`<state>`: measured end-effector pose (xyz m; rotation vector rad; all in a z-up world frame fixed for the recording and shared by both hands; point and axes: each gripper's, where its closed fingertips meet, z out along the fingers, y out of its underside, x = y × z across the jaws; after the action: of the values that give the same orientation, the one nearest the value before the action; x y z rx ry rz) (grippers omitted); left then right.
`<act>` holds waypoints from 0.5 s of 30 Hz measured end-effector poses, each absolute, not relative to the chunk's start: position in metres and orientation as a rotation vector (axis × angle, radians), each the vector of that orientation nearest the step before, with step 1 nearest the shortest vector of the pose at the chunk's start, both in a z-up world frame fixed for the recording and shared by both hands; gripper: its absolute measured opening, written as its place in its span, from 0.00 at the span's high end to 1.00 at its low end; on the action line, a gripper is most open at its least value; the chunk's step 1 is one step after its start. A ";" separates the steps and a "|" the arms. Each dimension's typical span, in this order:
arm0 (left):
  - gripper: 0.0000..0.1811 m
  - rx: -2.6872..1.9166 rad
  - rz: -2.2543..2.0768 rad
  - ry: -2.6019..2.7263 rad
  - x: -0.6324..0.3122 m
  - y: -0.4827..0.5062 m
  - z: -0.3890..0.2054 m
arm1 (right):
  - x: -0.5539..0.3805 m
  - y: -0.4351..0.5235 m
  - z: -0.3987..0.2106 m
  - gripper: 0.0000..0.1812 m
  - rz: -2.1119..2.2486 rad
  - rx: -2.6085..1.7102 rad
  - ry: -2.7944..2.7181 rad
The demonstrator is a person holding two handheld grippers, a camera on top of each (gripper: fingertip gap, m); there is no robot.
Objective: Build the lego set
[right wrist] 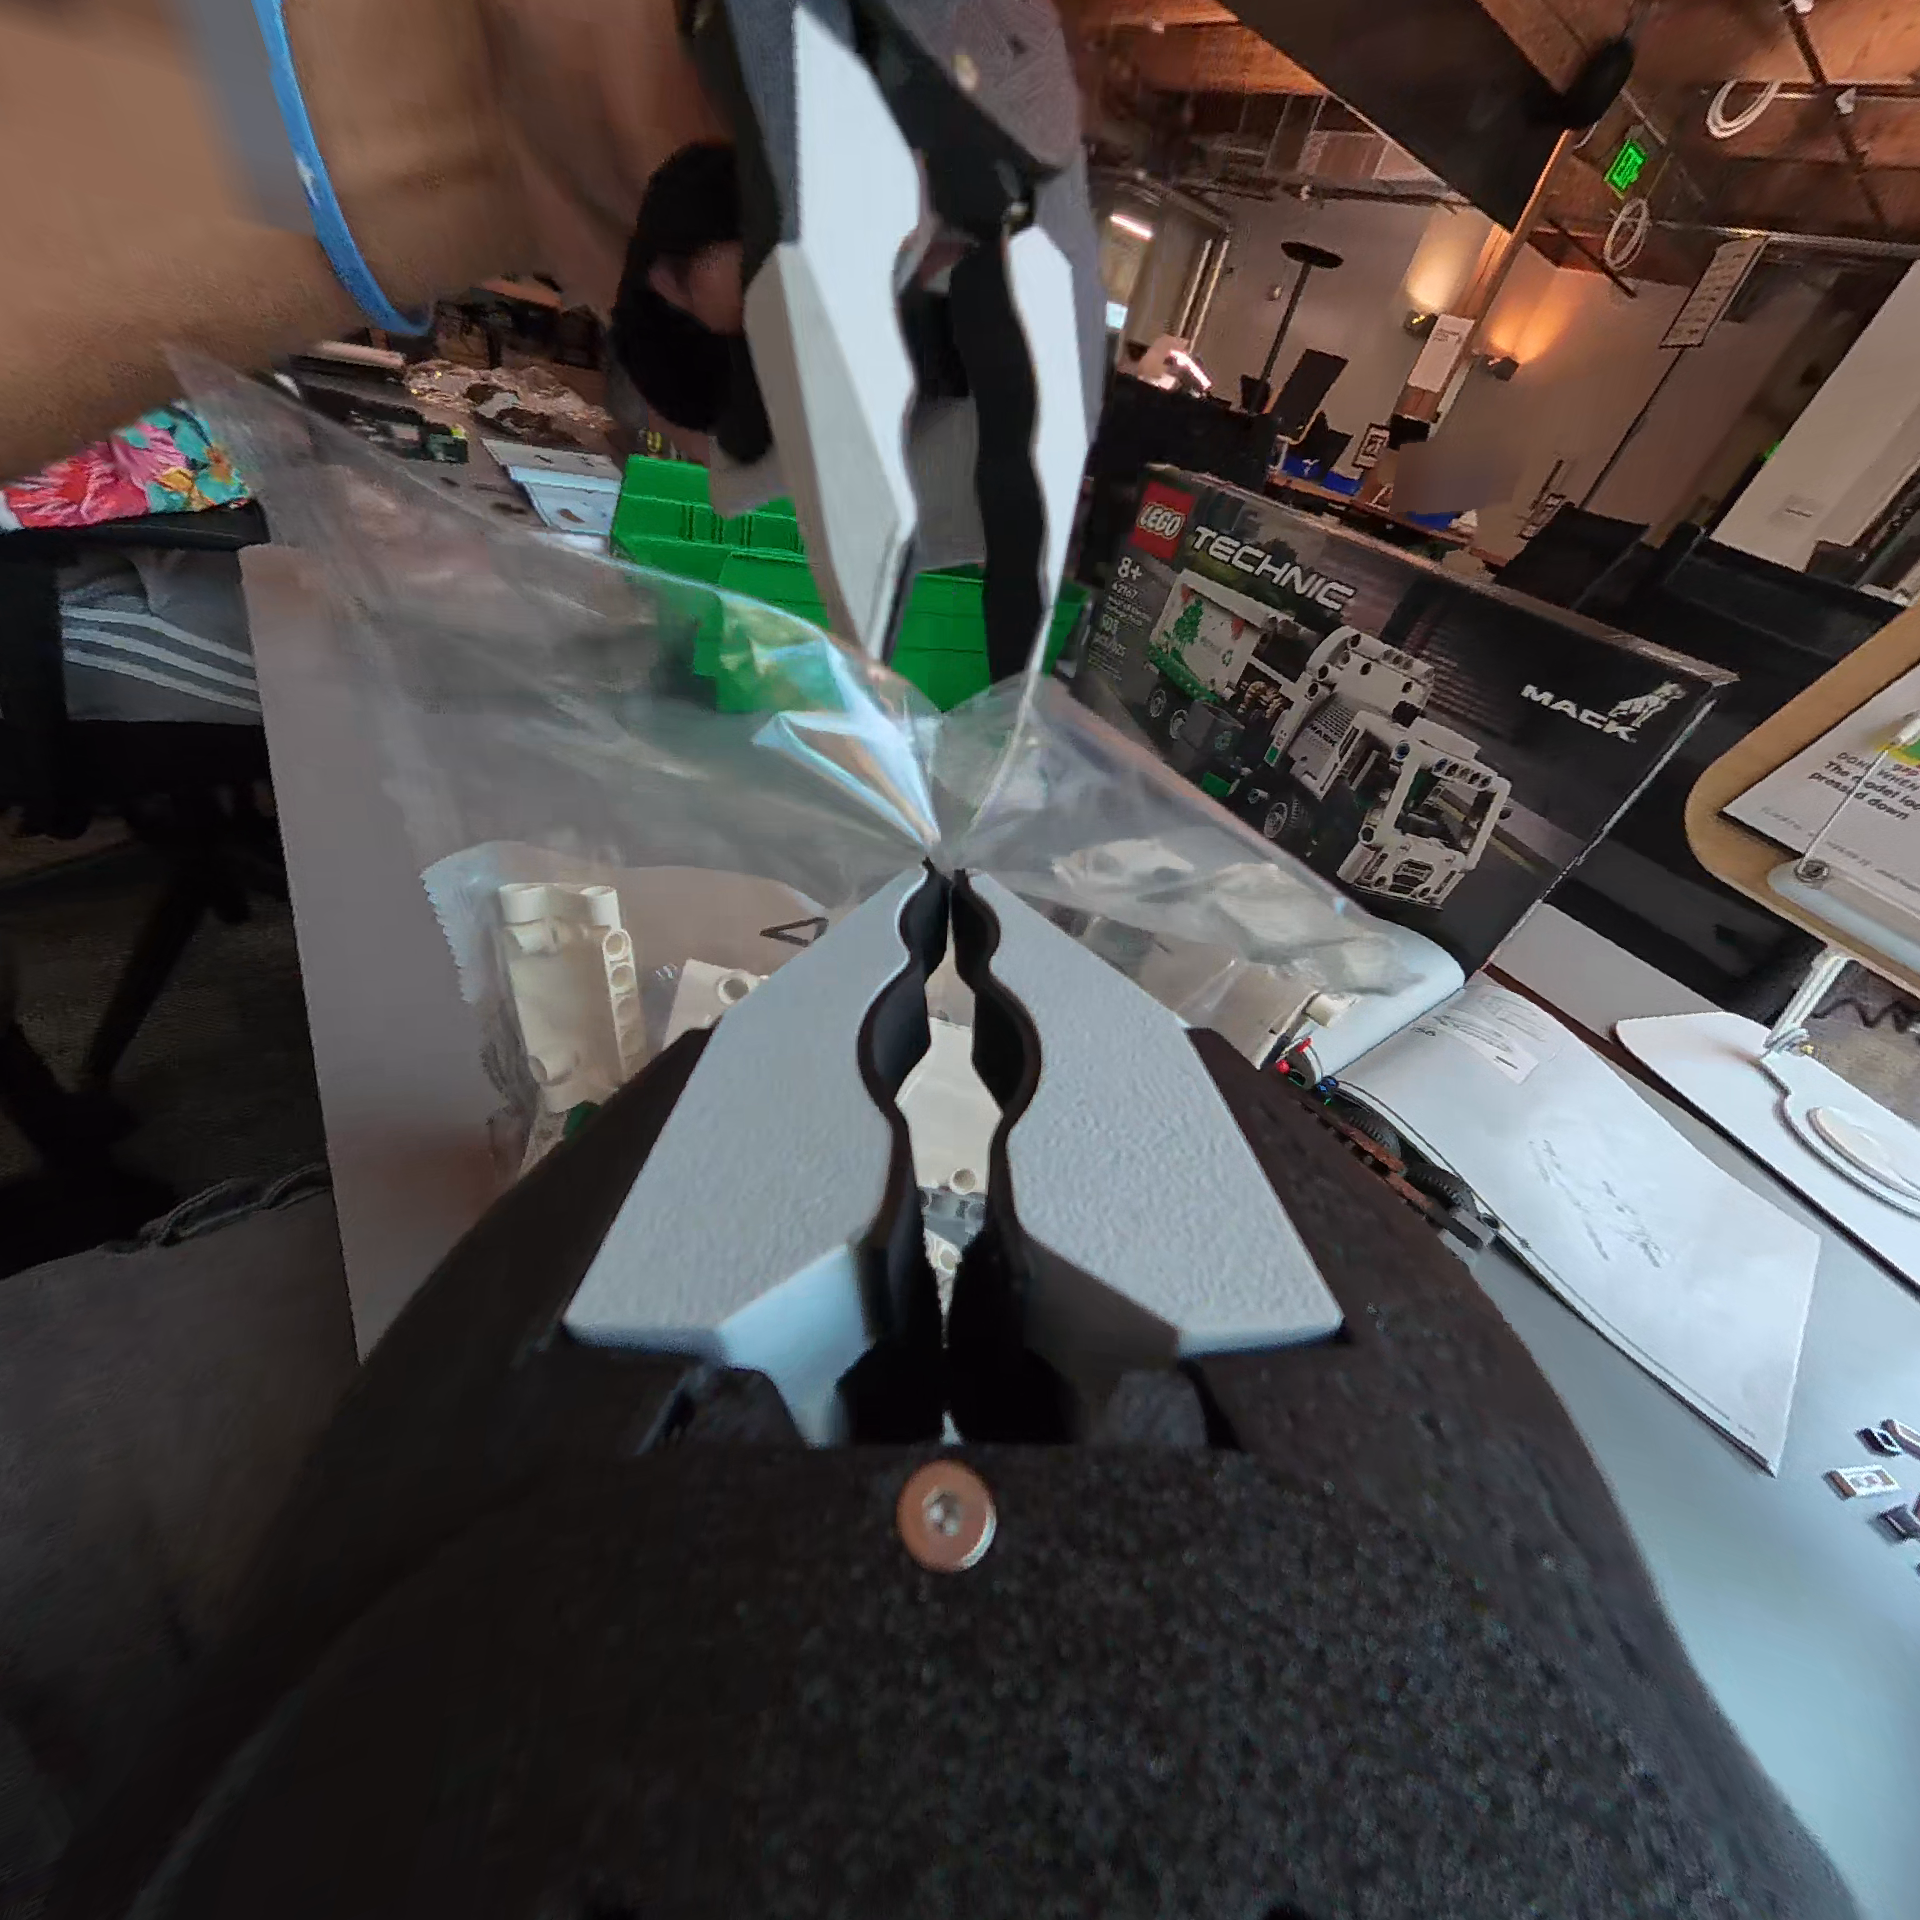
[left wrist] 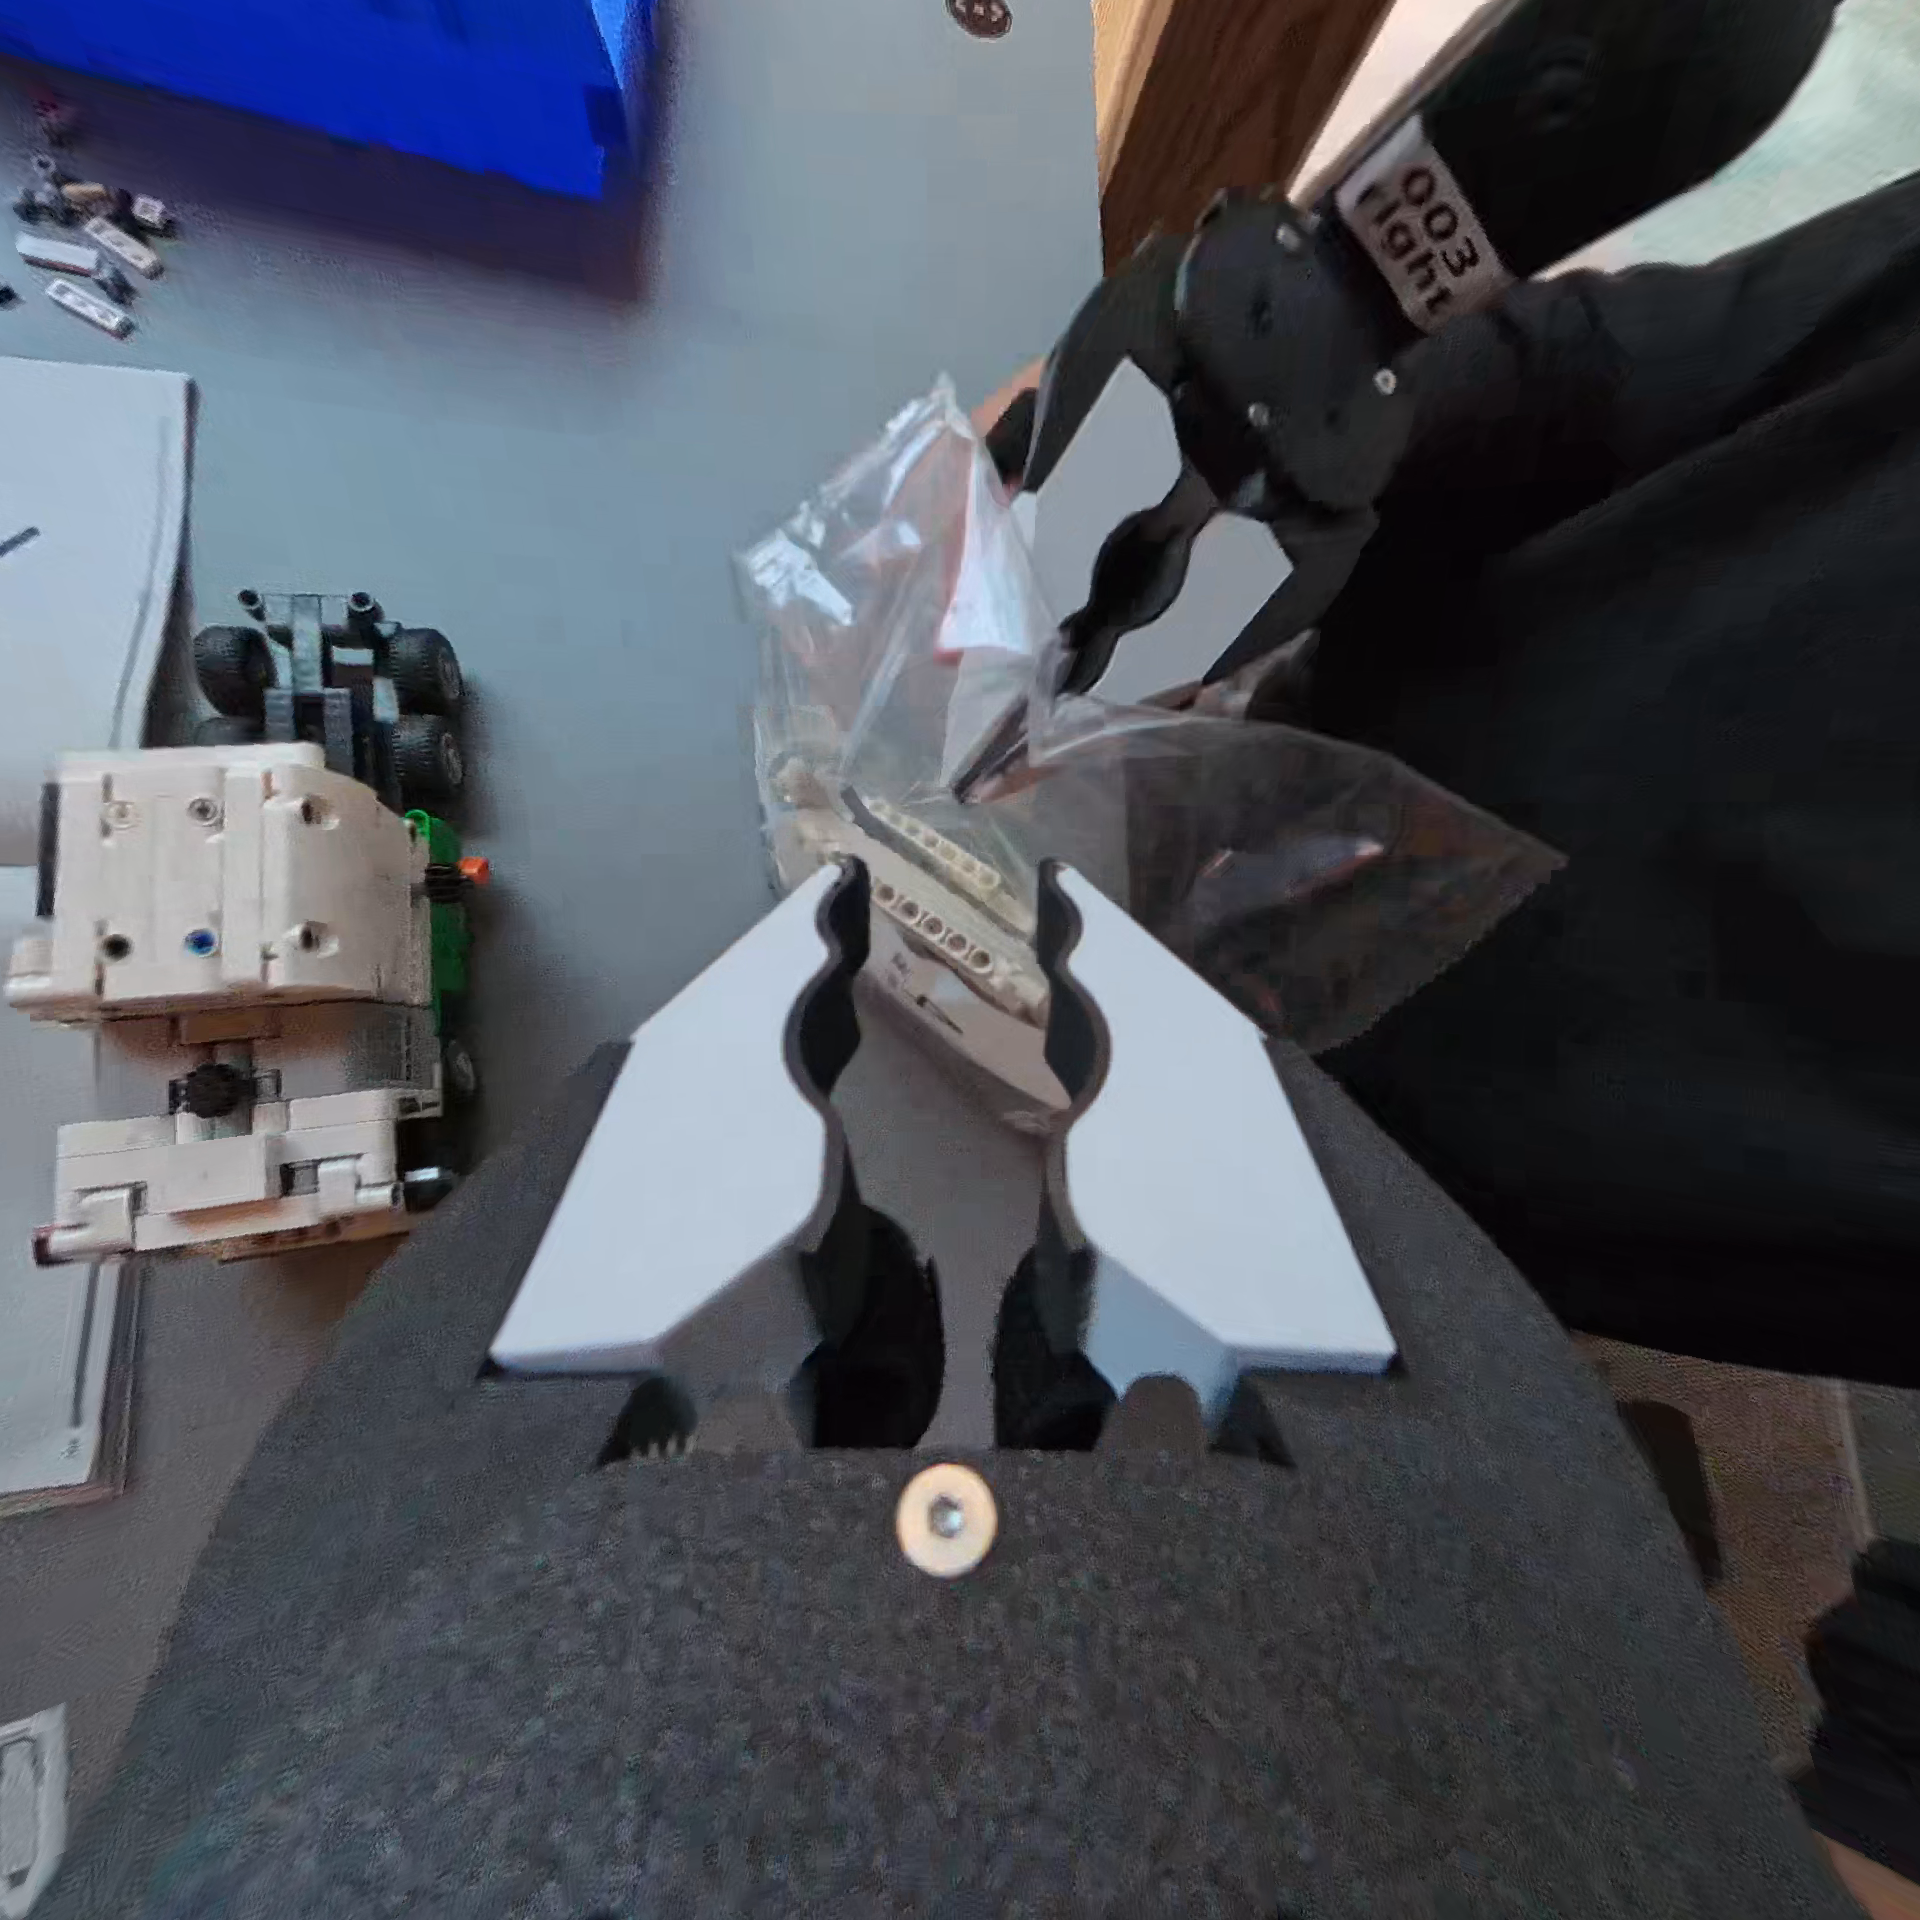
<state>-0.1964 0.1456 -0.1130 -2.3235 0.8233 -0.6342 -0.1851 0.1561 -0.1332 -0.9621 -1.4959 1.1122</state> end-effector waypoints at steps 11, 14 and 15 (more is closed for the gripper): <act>0.74 -2.140 -0.490 1.079 -0.165 0.163 -0.150 | -0.161 0.163 -0.134 1.00 1.342 -0.780 -1.672; 0.79 -2.122 -0.479 1.117 -0.157 0.168 -0.152 | -0.161 0.165 -0.134 1.00 1.352 -0.795 -1.685; 0.83 -2.127 -0.469 1.117 -0.156 0.169 -0.153 | -0.162 0.167 -0.135 1.00 1.352 -0.806 -1.689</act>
<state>-0.1562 0.1693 -0.1535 -2.1272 1.1170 -0.4686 -0.1616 0.1669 -0.1349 -0.8060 -1.6888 1.3525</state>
